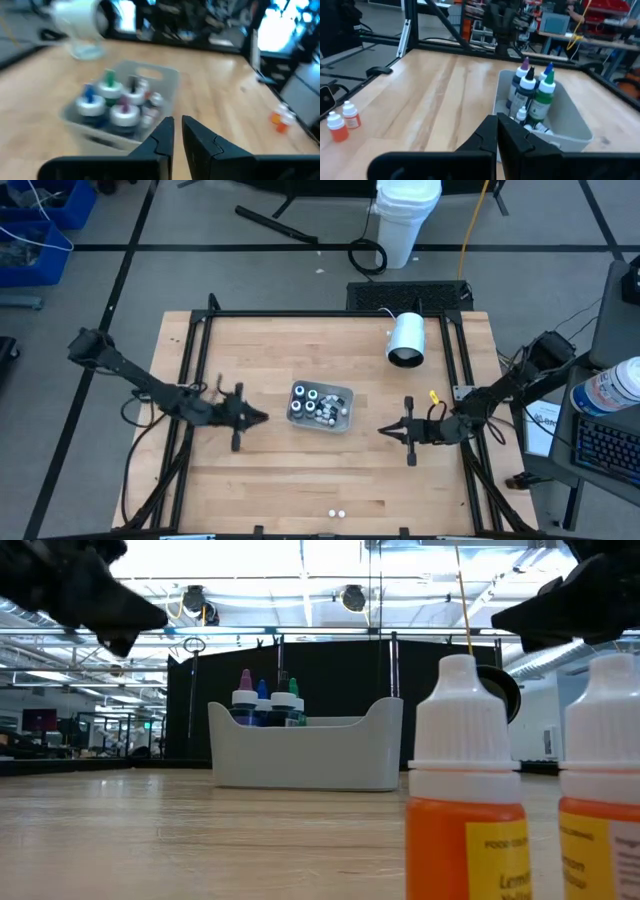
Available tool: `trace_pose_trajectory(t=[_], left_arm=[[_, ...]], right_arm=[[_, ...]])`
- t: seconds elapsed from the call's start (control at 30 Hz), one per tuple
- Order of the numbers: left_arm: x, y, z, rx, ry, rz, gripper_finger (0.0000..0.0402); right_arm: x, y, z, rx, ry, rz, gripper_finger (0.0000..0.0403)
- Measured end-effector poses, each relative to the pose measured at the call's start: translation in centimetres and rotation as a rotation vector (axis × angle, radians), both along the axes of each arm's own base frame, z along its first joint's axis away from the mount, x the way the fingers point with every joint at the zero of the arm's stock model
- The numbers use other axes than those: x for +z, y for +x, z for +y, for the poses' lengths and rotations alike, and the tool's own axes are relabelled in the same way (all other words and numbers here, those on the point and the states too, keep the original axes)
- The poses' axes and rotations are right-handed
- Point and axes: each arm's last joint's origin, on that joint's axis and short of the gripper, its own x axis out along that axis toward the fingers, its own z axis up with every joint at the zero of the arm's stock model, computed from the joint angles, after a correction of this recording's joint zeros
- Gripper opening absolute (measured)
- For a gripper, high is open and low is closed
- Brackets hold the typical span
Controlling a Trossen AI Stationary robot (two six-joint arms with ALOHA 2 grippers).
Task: Pick & Place food coloring
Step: Put the orange food coloring bottle into the gray bin
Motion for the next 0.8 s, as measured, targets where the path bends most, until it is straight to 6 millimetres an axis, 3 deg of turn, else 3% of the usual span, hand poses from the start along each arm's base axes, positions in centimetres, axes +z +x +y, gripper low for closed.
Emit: trace_pose_trajectory(t=[0.13,0.3,0.5,0.63,0.8], left_arm=[[1.5,2.9,-3.9,-0.096,0.06,0.121,0.0014],[3.3,7.8,-11.0,-0.302,0.208,0.196,0.0009],[2.7,13.8,-18.3,-0.432,0.294,0.293,0.0005],[2.5,18.1,-20.9,-0.4,0.268,0.298,0.0034],[1.9,22.5,-22.0,-0.322,0.204,0.373,0.0102]], right_arm=[[-0.3,-0.1,0.0,-0.003,0.032,0.01,0.0001],[-0.3,-0.1,0.0,-0.002,0.03,0.004,0.0001],[-0.2,-0.1,0.0,0.0,0.014,-0.002,0.0002],[-0.2,-0.1,0.0,0.001,0.015,-0.002,0.0001],[-0.2,-0.1,0.2,0.083,0.033,0.005,0.0002]])
